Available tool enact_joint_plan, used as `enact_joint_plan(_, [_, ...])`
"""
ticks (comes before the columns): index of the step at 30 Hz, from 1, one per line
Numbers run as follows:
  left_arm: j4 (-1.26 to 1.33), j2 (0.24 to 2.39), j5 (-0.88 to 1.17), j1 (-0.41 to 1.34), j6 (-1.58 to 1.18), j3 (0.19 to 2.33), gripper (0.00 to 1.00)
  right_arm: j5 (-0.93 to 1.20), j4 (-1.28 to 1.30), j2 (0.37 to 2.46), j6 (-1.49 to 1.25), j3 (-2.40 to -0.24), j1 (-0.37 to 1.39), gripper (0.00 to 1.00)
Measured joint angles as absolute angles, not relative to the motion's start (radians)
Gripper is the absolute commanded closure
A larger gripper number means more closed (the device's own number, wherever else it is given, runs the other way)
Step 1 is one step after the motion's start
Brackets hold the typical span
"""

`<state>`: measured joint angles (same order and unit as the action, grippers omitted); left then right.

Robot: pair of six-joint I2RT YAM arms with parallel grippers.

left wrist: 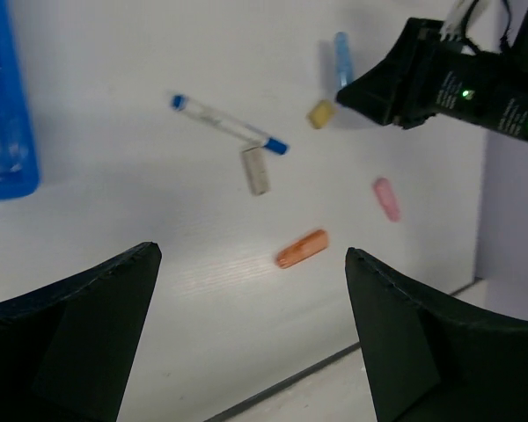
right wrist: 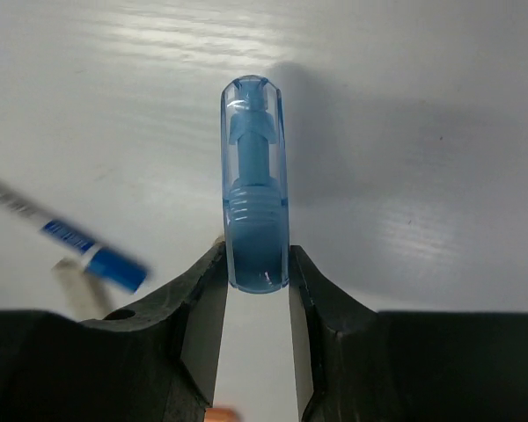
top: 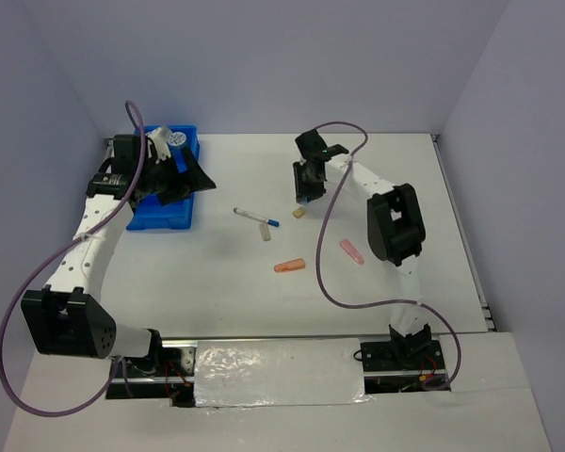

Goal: Sort the stationery into containers
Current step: Pick up the pen from the center of the board, then place the pen in the storage box.

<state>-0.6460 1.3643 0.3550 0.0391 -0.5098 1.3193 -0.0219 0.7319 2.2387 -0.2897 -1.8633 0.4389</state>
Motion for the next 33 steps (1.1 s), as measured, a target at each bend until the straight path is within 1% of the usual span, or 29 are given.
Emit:
enact_joint_plan(3, [-0.53, 1.364, 0.475, 0.046, -0.561, 1.303, 0.01, 0.038, 0.689, 2.091, -0.326, -1.774, 0.44, 0.72])
enact_joint_plan(7, [-0.343, 1.365, 0.593, 0.068, -0.688, 1.29, 0.01, 0.127, 0.609, 1.835, -0.375, -1.659, 0.448, 0.72])
enact_joint_plan(10, [-0.229, 1.366, 0.639, 0.092, -0.796, 1.287, 0.01, 0.168, 0.566, 1.679, -0.395, -1.602, 0.48, 0.72])
enact_joint_plan(13, [-0.149, 1.378, 0.669, 0.12, -0.882, 1.287, 0.01, 0.208, 0.551, 1.584, -0.413, -1.575, 0.526, 0.72])
enact_joint_plan(20, [-0.099, 1.427, 0.684, 0.164, -0.975, 1.303, 0.01, 0.254, 0.562, 1.563, -0.43, -1.574, 0.585, 0.72])
enact_joint_plan(25, [-0.092, 1.448, 0.685, 0.183, -0.978, 1.316, 0.05, 0.266, 0.57, 1.569, -0.43, -1.589, 0.598, 0.71])
enact_joint_plan(31, [-0.088, 1.492, 0.682, 0.222, -0.979, 1.329, 0.09, 0.263, 0.609, 1.625, -0.419, -1.674, 0.643, 0.71])
enact_joint_plan(32, [-0.088, 1.499, 0.681, 0.228, -0.979, 1.333, 0.1, 0.26, 0.618, 1.637, -0.413, -1.691, 0.65, 0.71])
enact_joint_plan(33, [-0.088, 1.504, 0.679, 0.233, -0.98, 1.334, 0.17, 0.256, 0.627, 1.65, -0.408, -1.707, 0.656, 0.71])
